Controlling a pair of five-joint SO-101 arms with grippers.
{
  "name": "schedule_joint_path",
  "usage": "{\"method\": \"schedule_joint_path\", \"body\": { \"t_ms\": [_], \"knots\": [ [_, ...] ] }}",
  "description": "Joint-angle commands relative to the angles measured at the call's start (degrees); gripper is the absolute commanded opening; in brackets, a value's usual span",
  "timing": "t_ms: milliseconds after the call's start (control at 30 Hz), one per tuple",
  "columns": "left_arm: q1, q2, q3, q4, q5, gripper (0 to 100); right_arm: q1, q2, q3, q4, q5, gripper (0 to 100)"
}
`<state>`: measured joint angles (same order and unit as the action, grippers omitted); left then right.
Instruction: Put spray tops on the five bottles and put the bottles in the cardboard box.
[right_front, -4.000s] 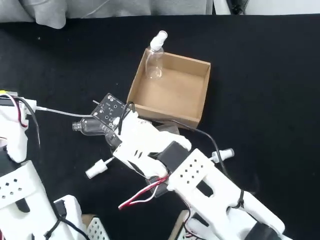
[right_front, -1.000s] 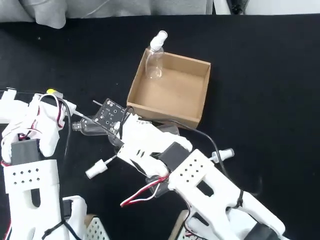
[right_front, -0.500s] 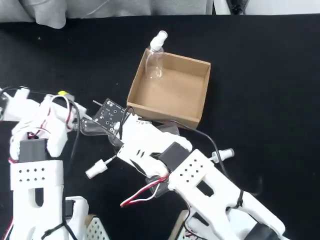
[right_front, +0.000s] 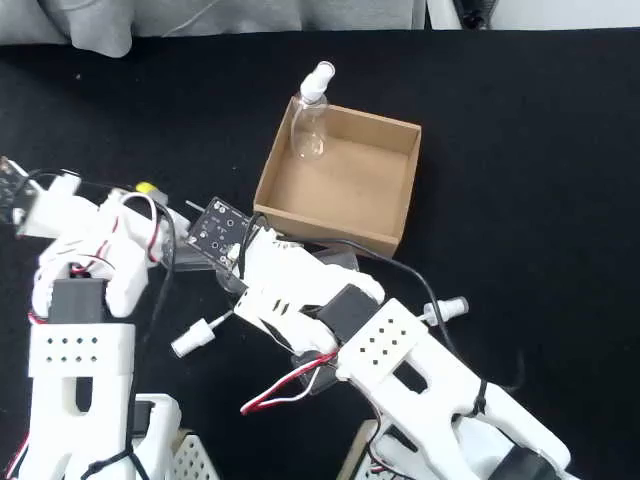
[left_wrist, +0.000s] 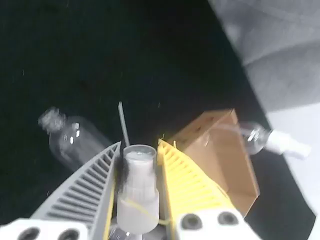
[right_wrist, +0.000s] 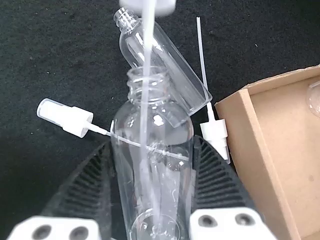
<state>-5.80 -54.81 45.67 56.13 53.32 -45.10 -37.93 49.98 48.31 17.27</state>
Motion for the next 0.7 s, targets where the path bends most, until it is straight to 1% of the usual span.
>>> {"method": "schedule_joint_path", "body": {
  "t_ms": [0, 300, 467, 667],
  "knots": [
    [3.7, -1.2, 0.2, -0.7, -0.4, 3, -1.0, -3.0, -0.8, -1.7, 0.0, 7.8],
    [4.2, -1.2, 0.4, -0.6, -1.0, 3, -0.8, -3.0, -0.8, -1.7, 0.1, 7.8],
    [4.4, -1.2, 0.2, -0.4, -6.8, 3, -1.0, -3.0, -0.5, -1.7, 0.4, 7.8],
    [4.4, -1.2, 0.0, -0.2, -9.4, 3, -0.7, -3.0, -0.7, -1.7, 0.4, 7.8]
  ]
}}
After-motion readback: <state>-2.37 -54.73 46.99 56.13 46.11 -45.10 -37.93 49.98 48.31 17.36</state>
